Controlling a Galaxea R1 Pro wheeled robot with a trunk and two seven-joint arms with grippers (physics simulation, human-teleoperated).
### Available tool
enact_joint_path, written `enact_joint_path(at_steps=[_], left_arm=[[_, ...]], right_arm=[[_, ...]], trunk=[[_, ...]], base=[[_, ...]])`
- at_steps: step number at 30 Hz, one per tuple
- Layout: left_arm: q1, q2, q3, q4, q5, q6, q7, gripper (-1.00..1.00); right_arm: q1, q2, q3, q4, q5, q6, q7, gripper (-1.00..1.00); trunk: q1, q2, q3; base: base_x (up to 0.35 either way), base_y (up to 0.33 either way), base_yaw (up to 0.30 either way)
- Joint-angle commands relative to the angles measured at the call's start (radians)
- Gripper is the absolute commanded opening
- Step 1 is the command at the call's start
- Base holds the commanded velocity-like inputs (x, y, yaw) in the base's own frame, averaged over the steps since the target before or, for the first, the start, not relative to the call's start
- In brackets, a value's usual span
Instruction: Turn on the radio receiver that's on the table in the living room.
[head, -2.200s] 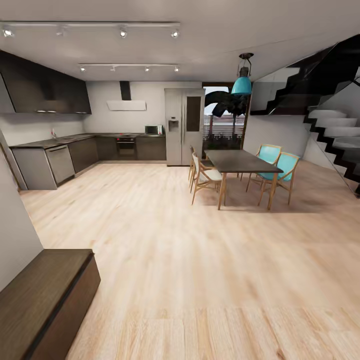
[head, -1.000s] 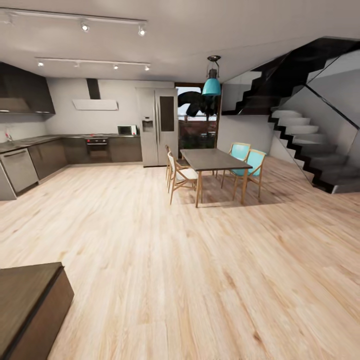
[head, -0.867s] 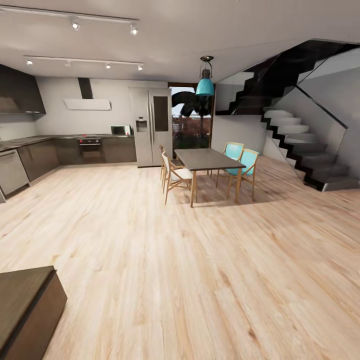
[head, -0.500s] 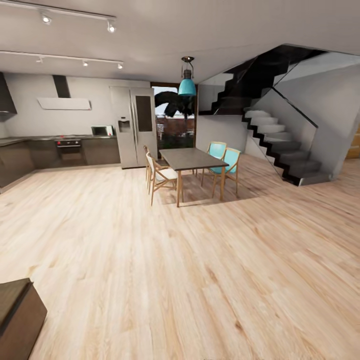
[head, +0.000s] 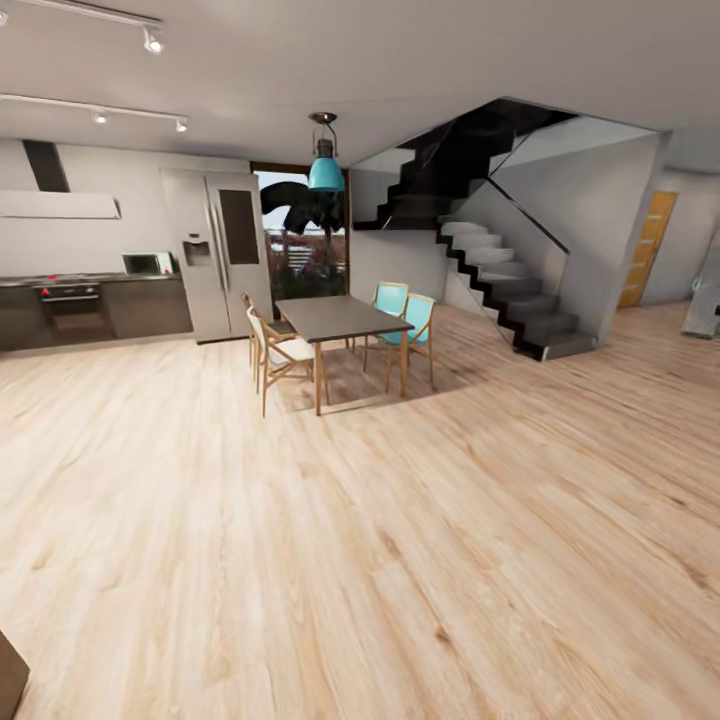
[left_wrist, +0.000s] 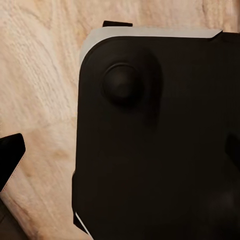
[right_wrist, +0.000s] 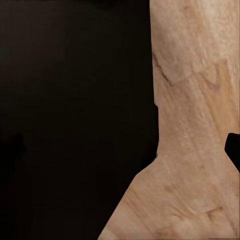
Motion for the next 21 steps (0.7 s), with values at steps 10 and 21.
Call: enact_joint_path(at_steps=[10, 21], left_arm=[[0.0, -0.001, 0.002, 0.0, 0.005, 0.001, 0.0, 1.0], [0.0, 0.001, 0.002, 0.001, 0.005, 0.001, 0.0, 1.0]], right_arm=[[0.0, -0.008, -0.002, -0.001, -0.002, -0.003, 0.001, 1.0], [0.0, -0.008, -0.002, -0.001, -0.001, -0.003, 0.001, 1.0]], trunk=[[0.0, 0.0, 0.0], [0.0, 0.0, 0.0]], base=[[0.0, 0.0, -0.283], [0.0, 0.0, -0.283]])
